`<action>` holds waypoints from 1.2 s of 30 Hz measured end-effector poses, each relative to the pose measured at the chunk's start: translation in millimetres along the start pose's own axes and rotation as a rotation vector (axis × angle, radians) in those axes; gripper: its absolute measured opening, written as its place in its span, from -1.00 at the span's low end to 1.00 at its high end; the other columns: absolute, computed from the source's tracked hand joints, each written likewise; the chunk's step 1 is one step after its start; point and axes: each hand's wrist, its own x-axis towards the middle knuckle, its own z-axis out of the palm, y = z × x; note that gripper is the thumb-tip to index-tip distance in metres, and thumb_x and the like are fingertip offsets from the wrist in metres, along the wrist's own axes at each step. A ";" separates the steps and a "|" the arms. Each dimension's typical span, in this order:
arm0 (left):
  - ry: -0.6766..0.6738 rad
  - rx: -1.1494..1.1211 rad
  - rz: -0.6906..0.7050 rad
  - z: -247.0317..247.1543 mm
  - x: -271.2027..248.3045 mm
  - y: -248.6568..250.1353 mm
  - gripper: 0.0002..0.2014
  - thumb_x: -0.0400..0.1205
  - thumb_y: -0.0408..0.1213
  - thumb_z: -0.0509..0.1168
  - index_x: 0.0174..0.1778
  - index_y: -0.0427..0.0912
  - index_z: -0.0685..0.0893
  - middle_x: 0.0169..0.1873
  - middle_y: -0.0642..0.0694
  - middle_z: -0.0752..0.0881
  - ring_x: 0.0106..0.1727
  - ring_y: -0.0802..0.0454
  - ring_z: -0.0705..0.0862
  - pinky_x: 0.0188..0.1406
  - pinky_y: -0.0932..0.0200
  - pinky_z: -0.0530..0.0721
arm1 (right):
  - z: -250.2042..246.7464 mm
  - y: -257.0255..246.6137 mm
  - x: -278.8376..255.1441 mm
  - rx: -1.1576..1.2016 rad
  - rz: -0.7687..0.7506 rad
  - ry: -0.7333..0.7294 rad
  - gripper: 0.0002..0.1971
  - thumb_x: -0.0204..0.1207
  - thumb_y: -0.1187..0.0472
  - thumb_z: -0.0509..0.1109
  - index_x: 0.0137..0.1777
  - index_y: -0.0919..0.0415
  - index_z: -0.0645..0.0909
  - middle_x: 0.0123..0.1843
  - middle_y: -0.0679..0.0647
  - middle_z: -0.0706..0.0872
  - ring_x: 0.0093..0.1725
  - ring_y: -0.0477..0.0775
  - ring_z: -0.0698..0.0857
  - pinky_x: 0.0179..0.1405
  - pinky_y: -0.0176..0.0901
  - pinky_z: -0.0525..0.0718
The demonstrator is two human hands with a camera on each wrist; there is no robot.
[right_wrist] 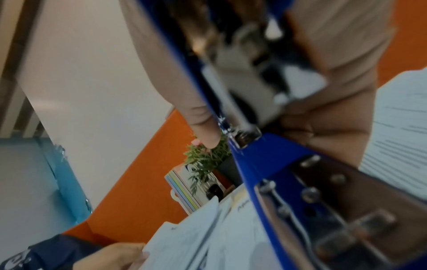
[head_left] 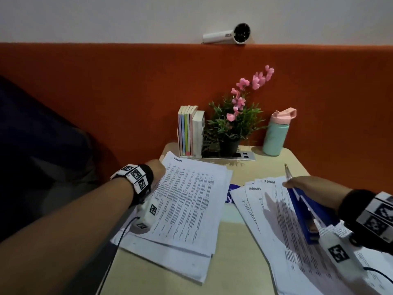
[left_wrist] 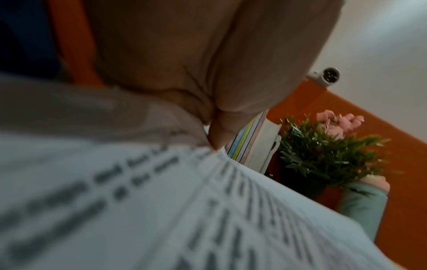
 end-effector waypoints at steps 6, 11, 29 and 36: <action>0.009 0.039 0.028 7.7 9.4 -2.7 -0.81 0.63 -0.33 0.27 0.02 -0.35 0.72 -0.08 -0.22 0.70 -0.11 -0.14 0.64 -0.29 0.15 0.52 | 19.3 8.1 8.2 -0.164 -0.078 -0.077 -0.53 0.63 -0.10 0.31 0.43 0.13 0.58 0.55 0.03 0.51 0.48 0.07 0.49 0.42 -0.11 0.30; 0.023 0.263 -0.026 9.6 -8.5 8.9 -0.71 0.62 -0.20 0.35 0.20 -0.24 0.57 0.29 -0.25 0.54 0.17 -0.19 0.59 0.04 0.03 0.59 | 23.0 14.9 14.2 -0.136 -0.039 -0.065 -0.57 0.62 -0.11 0.31 0.34 0.15 0.61 0.37 -0.05 0.58 0.39 0.13 0.57 0.44 -0.06 0.40; -0.255 0.446 0.515 86.7 -82.1 208.6 -0.53 0.74 -0.02 0.22 0.40 -0.32 0.61 0.02 -0.15 0.56 0.01 -0.06 0.51 -0.03 0.13 0.46 | 3.4 38.7 1.4 -0.005 -0.058 0.037 -0.59 0.67 0.10 0.30 0.38 0.39 0.57 0.42 0.35 0.61 0.39 0.31 0.57 0.33 -0.05 0.46; -0.165 0.404 0.529 97.0 -67.1 205.4 -0.50 0.64 0.08 0.34 0.29 -0.27 0.65 0.01 -0.14 0.66 -0.01 -0.13 0.64 -0.05 0.07 0.60 | 6.1 48.3 6.2 0.169 -0.089 0.006 -0.73 0.51 -0.01 0.44 0.16 0.02 0.63 0.16 0.12 0.76 0.16 0.23 0.72 0.32 0.10 0.60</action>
